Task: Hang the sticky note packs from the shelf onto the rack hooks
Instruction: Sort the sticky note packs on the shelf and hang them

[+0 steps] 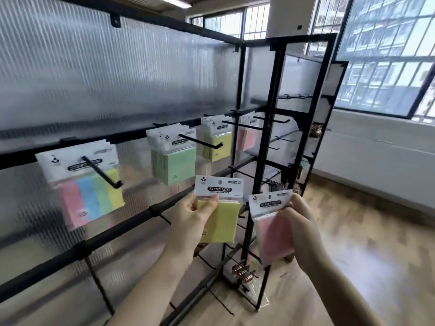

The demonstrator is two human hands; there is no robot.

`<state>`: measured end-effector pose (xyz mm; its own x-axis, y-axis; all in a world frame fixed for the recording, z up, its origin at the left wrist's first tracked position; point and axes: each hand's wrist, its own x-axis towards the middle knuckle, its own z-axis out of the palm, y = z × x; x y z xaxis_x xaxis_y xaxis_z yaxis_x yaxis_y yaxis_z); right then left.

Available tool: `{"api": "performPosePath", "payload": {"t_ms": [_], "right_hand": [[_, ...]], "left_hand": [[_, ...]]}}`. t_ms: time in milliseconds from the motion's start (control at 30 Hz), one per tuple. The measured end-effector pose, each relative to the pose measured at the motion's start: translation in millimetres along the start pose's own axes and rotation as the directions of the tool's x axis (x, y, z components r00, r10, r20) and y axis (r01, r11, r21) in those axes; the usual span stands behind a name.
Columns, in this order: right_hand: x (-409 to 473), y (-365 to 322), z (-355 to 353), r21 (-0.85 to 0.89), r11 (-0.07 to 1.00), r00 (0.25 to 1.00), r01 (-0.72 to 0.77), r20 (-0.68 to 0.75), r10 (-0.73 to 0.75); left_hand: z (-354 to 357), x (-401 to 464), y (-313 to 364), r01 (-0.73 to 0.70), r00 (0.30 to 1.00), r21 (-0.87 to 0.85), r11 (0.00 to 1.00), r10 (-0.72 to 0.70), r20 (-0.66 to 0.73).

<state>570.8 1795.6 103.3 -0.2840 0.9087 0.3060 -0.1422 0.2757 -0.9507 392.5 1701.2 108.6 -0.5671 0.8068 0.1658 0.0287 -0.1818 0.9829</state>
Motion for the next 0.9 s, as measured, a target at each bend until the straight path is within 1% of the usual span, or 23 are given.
{"api": "performPosePath", "payload": {"t_ms": [100, 233, 267, 333, 433, 500, 600, 700, 800, 900], "right_hand": [[14, 2, -6, -0.048, 0.998, 0.997, 0.034, 0.076, -0.03], [40, -5, -9, -0.176, 0.968, 0.98, 0.177, 0.126, -0.156], [48, -8, -10, -0.173, 0.965, 0.974, 0.196, 0.146, -0.172], [64, -11, -13, -0.115, 0.976, 0.971, 0.186, 0.174, -0.164], [94, -13, -19, -0.081, 0.981, 0.97, 0.179, 0.184, -0.162], [114, -15, -22, -0.074, 0.98, 0.963, 0.184, 0.213, -0.165], [142, -18, -24, -0.008, 0.983, 0.942, 0.184, 0.285, -0.174], [169, -19, -27, 0.088, 0.969, 0.919, 0.23, 0.309, -0.246], [193, -15, -28, 0.144, 0.957, 0.901, 0.25, 0.328, -0.285], [211, -7, -29, 0.192, 0.955, 0.886, 0.225, 0.367, -0.283]], "left_hand": [[14, 14, -1, -0.051, 0.998, 0.028, 0.998, 0.051, 0.029], [38, 29, 3, -0.121, 0.985, 0.091, 0.988, 0.109, 0.131], [45, 34, 5, -0.137, 0.982, 0.092, 0.986, 0.123, 0.146], [57, 45, 10, -0.182, 0.972, 0.076, 0.98, 0.168, 0.165], [76, 62, 18, -0.264, 0.952, 0.064, 0.962, 0.25, 0.175], [88, 74, 22, -0.302, 0.945, 0.066, 0.951, 0.29, 0.151], [106, 92, 26, -0.321, 0.945, 0.11, 0.941, 0.311, 0.099], [121, 107, 32, -0.312, 0.949, 0.156, 0.937, 0.315, 0.007], [135, 120, 37, -0.347, 0.93, 0.173, 0.922, 0.362, -0.069], [148, 130, 39, -0.366, 0.899, 0.209, 0.907, 0.402, -0.171]]}}
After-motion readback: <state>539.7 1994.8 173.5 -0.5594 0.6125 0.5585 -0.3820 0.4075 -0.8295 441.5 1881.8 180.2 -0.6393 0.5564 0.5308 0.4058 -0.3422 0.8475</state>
